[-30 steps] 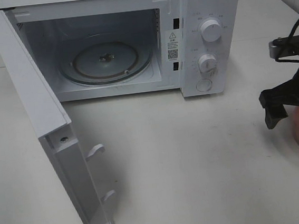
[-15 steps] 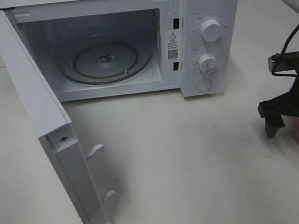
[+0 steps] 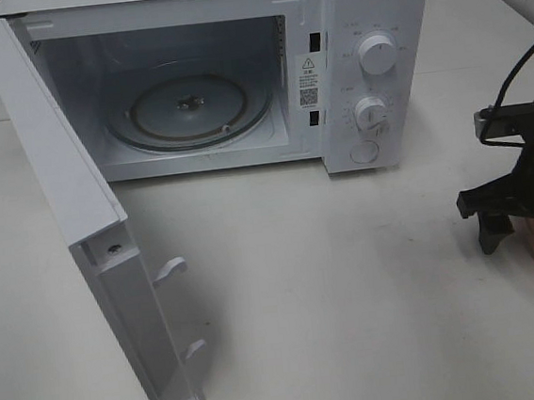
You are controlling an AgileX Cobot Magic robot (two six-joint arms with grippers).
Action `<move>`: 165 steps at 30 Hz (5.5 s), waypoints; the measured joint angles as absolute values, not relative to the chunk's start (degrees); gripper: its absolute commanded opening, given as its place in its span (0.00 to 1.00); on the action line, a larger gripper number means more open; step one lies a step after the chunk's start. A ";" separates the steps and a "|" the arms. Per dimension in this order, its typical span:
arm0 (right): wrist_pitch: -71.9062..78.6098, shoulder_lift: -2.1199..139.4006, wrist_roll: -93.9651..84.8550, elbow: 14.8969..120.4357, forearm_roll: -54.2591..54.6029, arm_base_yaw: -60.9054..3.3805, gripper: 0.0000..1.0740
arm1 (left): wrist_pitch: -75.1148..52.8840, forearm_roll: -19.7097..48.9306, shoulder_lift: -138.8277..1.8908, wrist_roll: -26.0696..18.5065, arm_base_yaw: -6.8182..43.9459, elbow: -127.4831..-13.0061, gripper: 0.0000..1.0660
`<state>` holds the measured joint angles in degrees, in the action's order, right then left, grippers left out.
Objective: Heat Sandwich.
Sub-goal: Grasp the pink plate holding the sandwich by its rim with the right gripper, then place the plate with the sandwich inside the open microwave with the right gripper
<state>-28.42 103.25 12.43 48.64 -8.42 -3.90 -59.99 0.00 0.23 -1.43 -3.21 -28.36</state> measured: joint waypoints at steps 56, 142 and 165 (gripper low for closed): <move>-44.69 91.16 21.83 46.58 -22.23 -17.93 0.00 | -59.99 0.00 0.23 -1.43 -3.21 -28.36 0.92; -43.49 77.52 -26.13 39.71 -20.51 -61.76 0.00 | -59.99 0.00 0.23 -1.43 -3.21 -28.36 0.92; -37.47 77.52 -65.83 39.71 -8.08 -47.56 0.00 | -59.99 0.00 0.23 -1.43 -3.21 -28.36 0.92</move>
<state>-37.47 77.52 -65.83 39.71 -8.08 -47.56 -59.99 0.00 0.23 -1.43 -3.21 -28.36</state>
